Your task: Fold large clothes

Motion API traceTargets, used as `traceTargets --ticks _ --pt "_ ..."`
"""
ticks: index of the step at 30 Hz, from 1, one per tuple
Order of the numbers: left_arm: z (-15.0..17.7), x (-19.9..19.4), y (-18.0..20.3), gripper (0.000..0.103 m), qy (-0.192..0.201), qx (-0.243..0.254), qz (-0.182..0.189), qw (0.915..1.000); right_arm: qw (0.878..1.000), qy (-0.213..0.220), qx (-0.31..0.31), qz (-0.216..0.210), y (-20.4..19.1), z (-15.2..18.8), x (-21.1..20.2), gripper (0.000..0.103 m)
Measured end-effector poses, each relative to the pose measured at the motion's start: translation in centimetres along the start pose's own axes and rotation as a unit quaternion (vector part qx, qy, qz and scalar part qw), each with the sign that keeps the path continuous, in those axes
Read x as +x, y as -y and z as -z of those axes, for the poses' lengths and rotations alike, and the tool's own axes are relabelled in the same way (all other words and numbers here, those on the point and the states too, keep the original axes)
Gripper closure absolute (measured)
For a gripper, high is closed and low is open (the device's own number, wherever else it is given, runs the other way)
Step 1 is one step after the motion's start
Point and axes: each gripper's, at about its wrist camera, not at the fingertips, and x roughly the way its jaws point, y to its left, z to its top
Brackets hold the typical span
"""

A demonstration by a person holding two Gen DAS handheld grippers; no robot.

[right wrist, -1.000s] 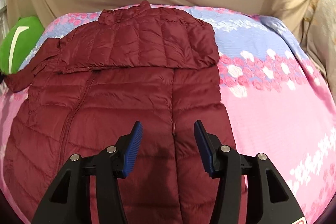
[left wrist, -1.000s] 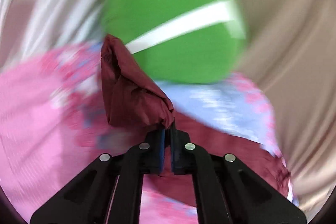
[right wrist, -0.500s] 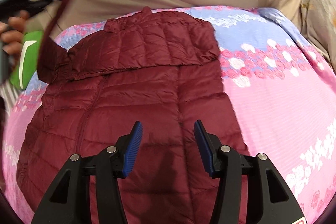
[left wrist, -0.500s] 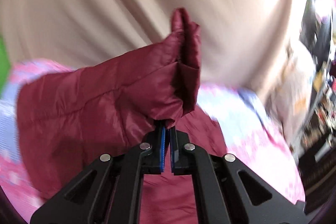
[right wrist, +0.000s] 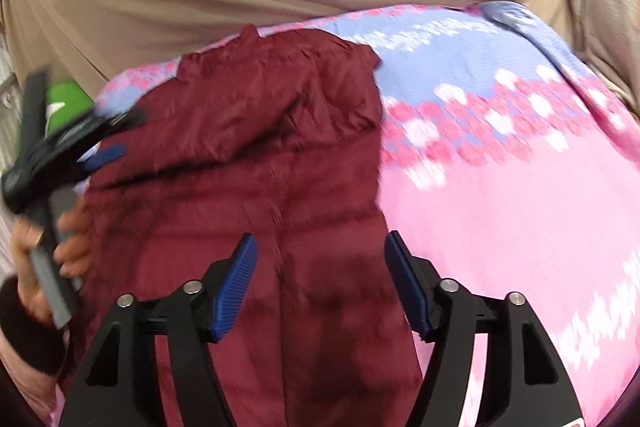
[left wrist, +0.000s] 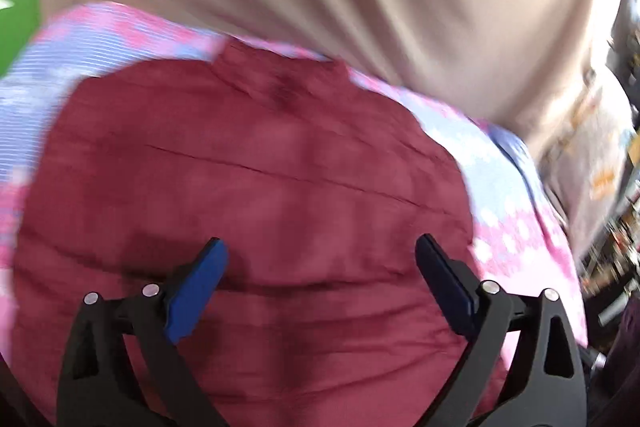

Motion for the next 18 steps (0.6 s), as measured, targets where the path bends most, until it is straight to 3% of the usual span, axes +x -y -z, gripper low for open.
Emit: traceTargets --ticks 4,7,13,14,15,16,17,18 --pt "-1.0 -1.2 -8.0 0.009 -0.009 -0.079 -0.049 0.9956 1.000 -0.018 0.011 -0.023 -0.6 -3.8 3.7 0.036" --pt "-0.7 -1.3 -14.6 0.010 -0.025 -0.175 -0.058 0.9825 0.997 -0.040 0.050 -0.053 -0.8 -6.5 7.3 0.036" --pt "0.2 -0.4 -19.6 0.013 -0.028 -0.266 -0.036 0.9629 0.992 -0.071 0.087 -0.062 -2.1 -9.0 13.1 0.036" --pt "0.2 -0.1 -19.8 0.016 -0.030 -0.268 -0.034 0.9623 0.991 -0.077 0.089 -0.065 -2.6 -9.3 13.9 0.044" --pt "0.1 0.2 -20.0 0.027 -0.033 -0.269 -0.035 0.9620 0.991 -0.080 0.089 -0.065 -2.9 -9.5 14.3 0.061" --pt "-0.1 0.5 -19.9 0.044 -0.036 -0.266 -0.036 0.9626 0.991 -0.083 0.086 -0.064 -3.4 -9.8 14.8 0.069" --pt "-0.7 1.0 -19.8 0.055 -0.041 -0.258 -0.041 0.9644 0.992 -0.081 0.078 -0.061 -4.2 -10.5 15.0 0.091" --pt "-1.2 1.5 -19.6 0.076 -0.042 -0.253 -0.044 0.9655 0.994 -0.067 0.066 -0.057 -5.1 -11.3 14.5 0.096"
